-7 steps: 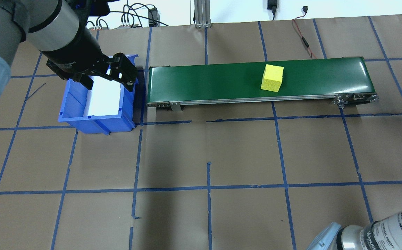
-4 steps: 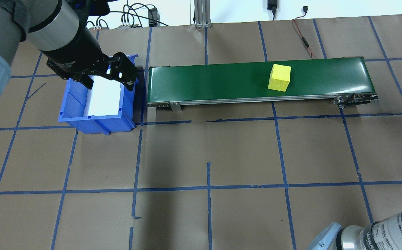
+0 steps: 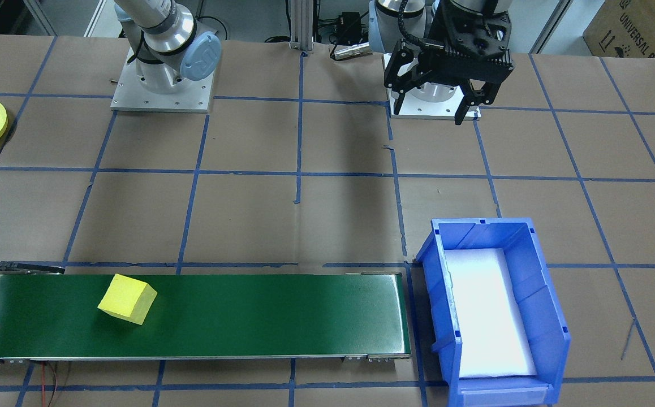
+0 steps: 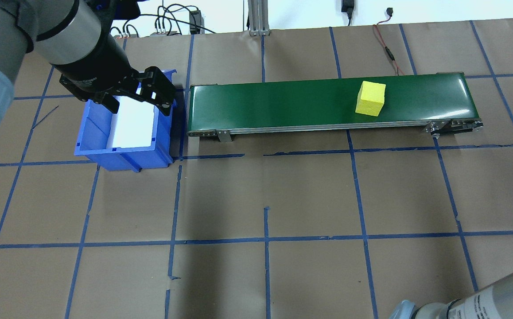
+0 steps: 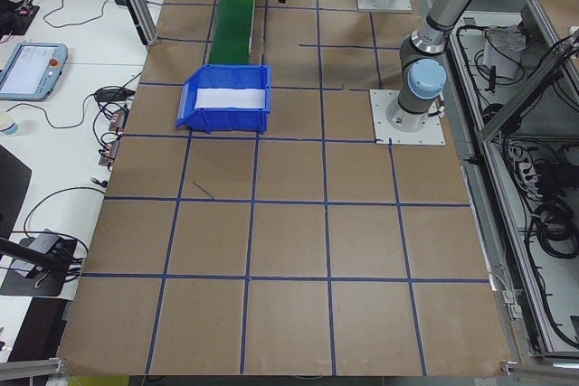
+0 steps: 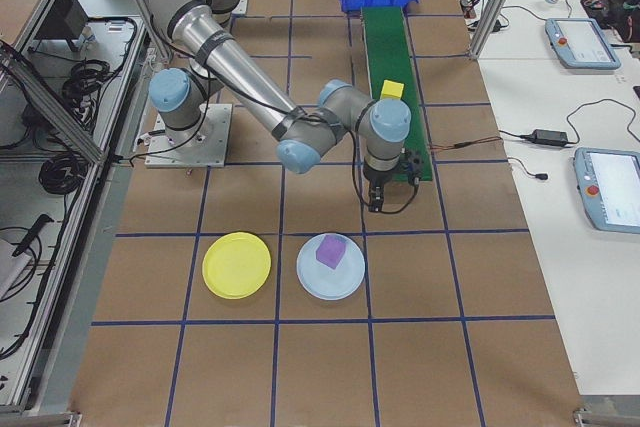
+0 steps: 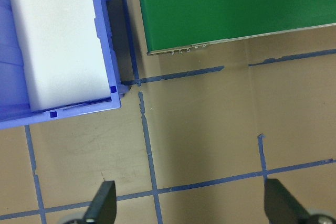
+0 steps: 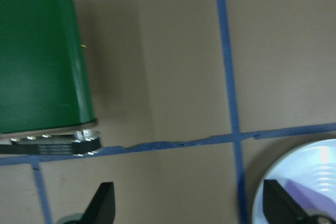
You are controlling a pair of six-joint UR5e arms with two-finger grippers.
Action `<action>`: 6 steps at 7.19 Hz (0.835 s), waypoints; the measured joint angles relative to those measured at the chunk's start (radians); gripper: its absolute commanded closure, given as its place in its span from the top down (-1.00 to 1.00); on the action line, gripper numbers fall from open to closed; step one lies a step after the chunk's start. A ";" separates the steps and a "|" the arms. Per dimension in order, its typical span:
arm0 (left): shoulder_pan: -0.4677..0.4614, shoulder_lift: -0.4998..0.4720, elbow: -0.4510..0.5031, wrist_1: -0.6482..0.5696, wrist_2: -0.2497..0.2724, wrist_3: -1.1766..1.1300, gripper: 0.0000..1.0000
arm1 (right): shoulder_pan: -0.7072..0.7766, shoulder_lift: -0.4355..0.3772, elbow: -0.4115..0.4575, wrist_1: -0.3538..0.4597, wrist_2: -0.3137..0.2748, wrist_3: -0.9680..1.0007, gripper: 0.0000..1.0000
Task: Move block left to right into plate
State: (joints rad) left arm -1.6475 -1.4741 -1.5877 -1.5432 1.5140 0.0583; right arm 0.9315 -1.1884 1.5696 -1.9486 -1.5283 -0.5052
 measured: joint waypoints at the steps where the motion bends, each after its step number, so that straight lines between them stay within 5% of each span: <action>1: 0.000 0.000 0.000 0.000 0.000 0.000 1.00 | 0.073 -0.004 -0.015 0.040 0.056 0.115 1.00; 6: 0.000 0.000 0.000 0.000 0.000 0.000 1.00 | 0.221 0.039 -0.066 0.013 0.228 0.438 1.00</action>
State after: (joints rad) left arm -1.6475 -1.4742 -1.5877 -1.5432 1.5140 0.0583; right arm 1.1523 -1.1493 1.5037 -1.9357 -1.2999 -0.0672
